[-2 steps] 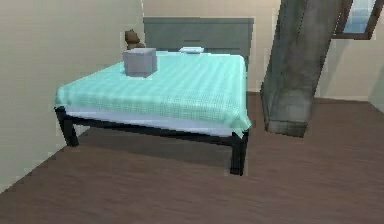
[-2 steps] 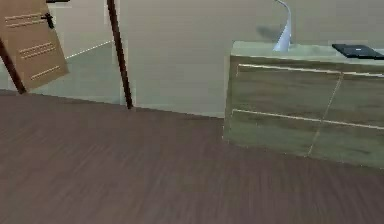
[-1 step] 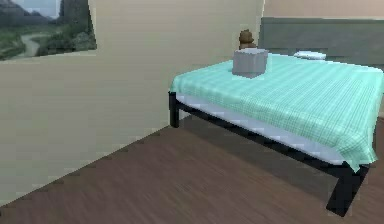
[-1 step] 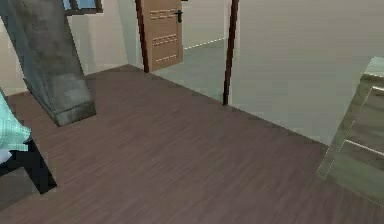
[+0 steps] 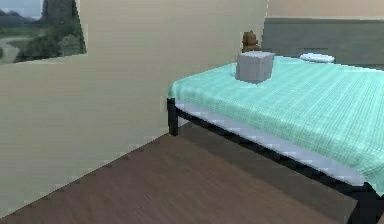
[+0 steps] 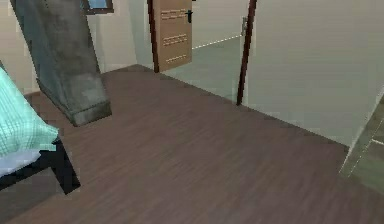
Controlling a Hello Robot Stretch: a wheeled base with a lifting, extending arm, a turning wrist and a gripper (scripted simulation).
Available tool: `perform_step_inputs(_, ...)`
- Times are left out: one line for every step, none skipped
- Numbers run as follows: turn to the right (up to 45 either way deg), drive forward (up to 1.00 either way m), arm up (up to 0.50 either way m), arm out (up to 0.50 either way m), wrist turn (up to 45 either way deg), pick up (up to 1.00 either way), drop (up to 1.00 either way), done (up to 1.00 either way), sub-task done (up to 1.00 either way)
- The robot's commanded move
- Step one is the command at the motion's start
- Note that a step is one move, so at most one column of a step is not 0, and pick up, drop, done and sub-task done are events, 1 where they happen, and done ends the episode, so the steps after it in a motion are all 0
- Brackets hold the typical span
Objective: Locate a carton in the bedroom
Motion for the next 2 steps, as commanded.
perform_step_inputs(-45.0,0.00,0.00,0.00,0.0,0.00,0.00,0.00,0.00)
perform_step_inputs(-27.0,0.00,0.00,0.00,0.0,0.00,0.00,0.00,0.00)
